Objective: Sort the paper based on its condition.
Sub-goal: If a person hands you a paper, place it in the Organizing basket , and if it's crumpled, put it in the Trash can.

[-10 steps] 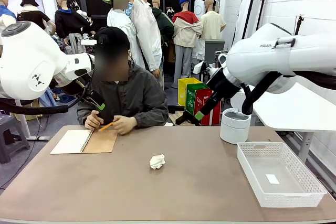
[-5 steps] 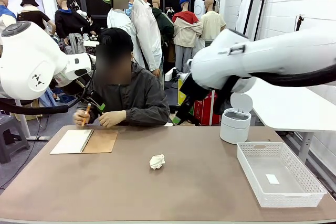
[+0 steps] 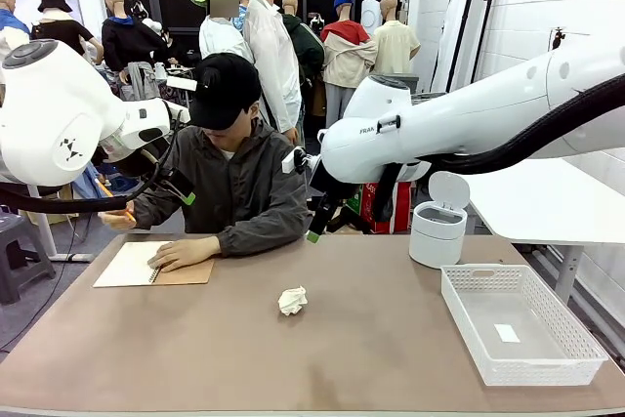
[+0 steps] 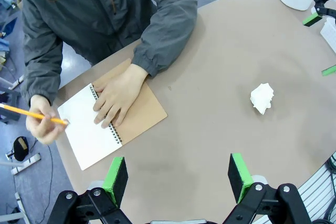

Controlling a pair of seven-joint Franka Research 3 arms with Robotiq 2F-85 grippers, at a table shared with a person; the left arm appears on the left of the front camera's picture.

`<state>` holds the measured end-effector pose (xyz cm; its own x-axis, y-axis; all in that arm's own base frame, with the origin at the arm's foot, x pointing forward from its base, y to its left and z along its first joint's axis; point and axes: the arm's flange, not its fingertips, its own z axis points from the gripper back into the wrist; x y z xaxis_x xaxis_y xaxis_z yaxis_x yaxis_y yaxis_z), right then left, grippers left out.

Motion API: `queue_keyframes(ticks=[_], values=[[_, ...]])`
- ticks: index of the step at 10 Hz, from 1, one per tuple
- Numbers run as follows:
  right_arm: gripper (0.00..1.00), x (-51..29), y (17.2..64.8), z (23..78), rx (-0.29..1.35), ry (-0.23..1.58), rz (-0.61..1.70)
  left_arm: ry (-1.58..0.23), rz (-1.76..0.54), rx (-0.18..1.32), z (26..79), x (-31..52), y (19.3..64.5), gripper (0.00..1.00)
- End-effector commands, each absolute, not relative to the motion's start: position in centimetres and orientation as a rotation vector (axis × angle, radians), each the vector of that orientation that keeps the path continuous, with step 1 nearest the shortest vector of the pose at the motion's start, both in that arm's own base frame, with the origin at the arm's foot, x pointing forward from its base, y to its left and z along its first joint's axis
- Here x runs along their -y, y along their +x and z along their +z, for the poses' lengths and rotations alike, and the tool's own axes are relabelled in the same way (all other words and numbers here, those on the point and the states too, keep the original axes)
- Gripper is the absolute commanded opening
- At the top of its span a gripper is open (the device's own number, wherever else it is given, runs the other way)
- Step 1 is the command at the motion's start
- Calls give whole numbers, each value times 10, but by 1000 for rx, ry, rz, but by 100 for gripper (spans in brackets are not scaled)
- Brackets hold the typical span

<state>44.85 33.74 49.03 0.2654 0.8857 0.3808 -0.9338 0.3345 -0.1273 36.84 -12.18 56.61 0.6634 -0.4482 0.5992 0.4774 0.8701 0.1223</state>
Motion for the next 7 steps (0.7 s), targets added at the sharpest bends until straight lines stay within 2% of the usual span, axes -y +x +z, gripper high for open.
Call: queue_keyframes(ticks=[1, 6, 7], values=[[100, -337, 446, 493, 428, 143, 1240, -48, -521, 659, 567, 120, 368, 100], [100, -340, 446, 492, 424, 132, 1238, -48, -521, 659, 567, 120, 368, 100], [100, -353, 453, 478, 425, 107, 1248, -48, -521, 659, 567, 120, 368, 100]])
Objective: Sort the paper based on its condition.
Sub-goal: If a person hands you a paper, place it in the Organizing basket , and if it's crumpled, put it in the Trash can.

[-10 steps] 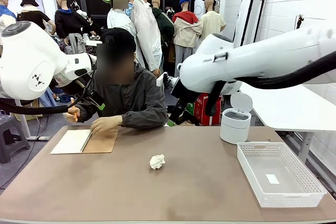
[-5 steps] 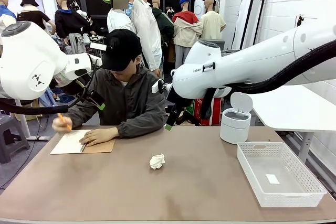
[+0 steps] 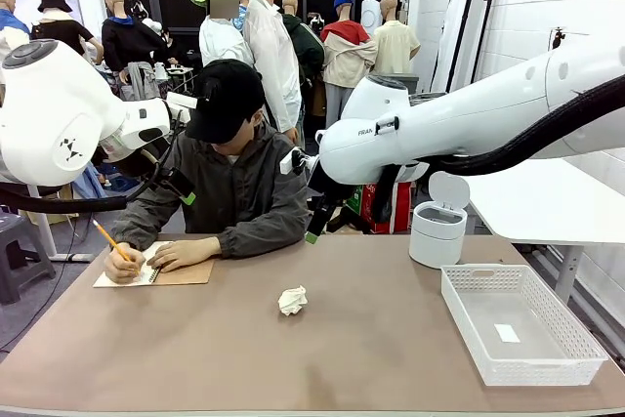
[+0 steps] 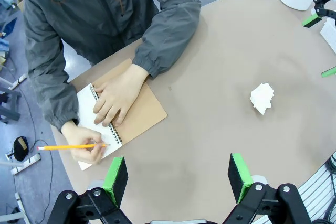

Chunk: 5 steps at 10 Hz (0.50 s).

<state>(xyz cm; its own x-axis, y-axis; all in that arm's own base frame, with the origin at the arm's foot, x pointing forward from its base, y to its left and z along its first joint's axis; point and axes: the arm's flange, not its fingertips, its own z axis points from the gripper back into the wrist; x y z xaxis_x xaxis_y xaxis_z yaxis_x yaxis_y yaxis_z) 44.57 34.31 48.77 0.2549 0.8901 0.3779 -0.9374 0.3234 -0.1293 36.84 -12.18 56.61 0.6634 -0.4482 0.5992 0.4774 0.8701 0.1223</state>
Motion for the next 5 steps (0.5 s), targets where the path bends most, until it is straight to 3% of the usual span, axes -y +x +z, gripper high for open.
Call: queue_keyframes(ticks=[1, 5], values=[[100, -365, 457, 466, 428, 92, 1247, -48, -521, 659, 567, 120, 368, 100], [100, -405, 464, 425, 346, 58, 1328, -48, -521, 659, 567, 120, 368, 100]])
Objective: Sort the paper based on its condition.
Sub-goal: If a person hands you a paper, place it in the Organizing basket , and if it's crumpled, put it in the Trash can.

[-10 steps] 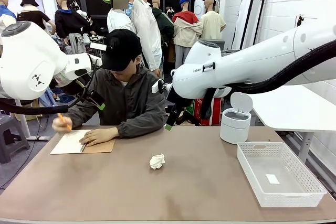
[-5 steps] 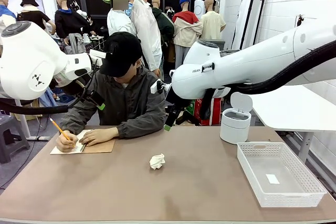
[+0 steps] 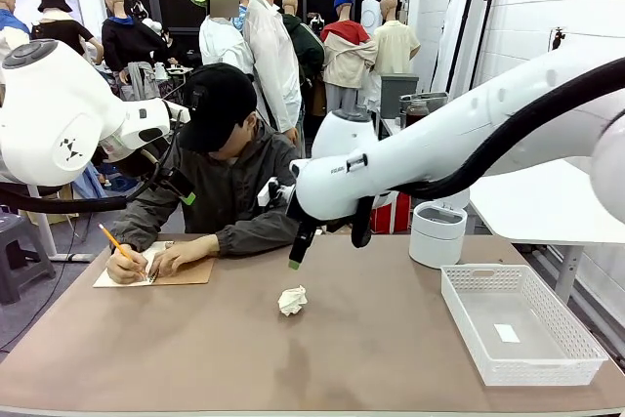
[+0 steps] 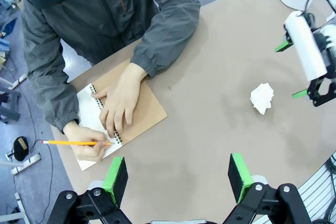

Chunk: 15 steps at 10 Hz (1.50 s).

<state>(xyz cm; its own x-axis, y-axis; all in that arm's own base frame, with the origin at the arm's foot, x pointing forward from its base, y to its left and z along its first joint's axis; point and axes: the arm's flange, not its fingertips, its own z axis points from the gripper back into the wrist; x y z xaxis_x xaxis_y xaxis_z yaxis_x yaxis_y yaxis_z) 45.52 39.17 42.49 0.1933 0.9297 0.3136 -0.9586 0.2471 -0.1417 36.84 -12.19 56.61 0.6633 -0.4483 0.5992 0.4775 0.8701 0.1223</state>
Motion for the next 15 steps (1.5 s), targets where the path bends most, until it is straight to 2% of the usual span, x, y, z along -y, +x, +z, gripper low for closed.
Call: queue_keyframes(ticks=[1, 9, 15], values=[[100, -413, 464, 414, 300, 65, 1358, -48, -521, 659, 567, 120, 368, 100], [100, -437, 479, 359, 105, 46, 1466, -48, -521, 659, 567, 120, 368, 100], [100, -442, 489, 337, 65, 31, 1479, -48, -521, 659, 567, 120, 368, 100]])
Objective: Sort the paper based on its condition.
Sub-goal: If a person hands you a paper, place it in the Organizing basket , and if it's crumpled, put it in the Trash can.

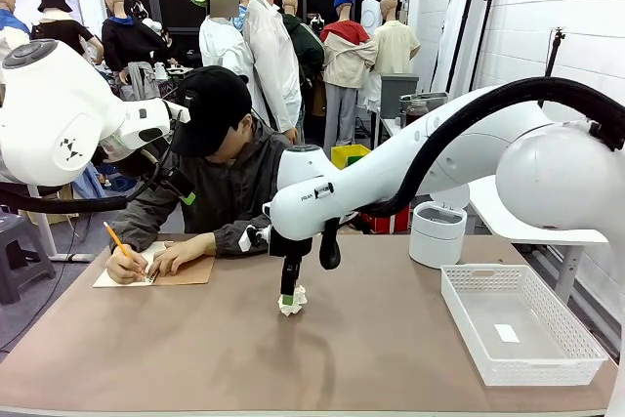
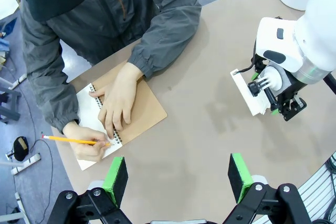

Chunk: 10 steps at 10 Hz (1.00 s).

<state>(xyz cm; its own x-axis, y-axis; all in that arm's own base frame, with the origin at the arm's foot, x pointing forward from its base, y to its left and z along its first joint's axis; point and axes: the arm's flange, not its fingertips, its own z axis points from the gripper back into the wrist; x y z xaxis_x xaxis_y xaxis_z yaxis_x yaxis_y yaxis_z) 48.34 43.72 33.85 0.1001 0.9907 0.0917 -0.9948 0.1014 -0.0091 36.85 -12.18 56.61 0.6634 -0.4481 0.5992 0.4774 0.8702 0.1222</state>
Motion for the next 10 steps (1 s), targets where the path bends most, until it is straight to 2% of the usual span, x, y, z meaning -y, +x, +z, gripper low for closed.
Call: queue_keyframes(ticks=[1, 10], values=[[100, -442, 490, 334, 62, 23, 1475, -48, -521, 659, 567, 120, 368, 100], [100, -449, 502, 310, 18, -9, 1462, -48, -521, 659, 567, 120, 368, 100]])
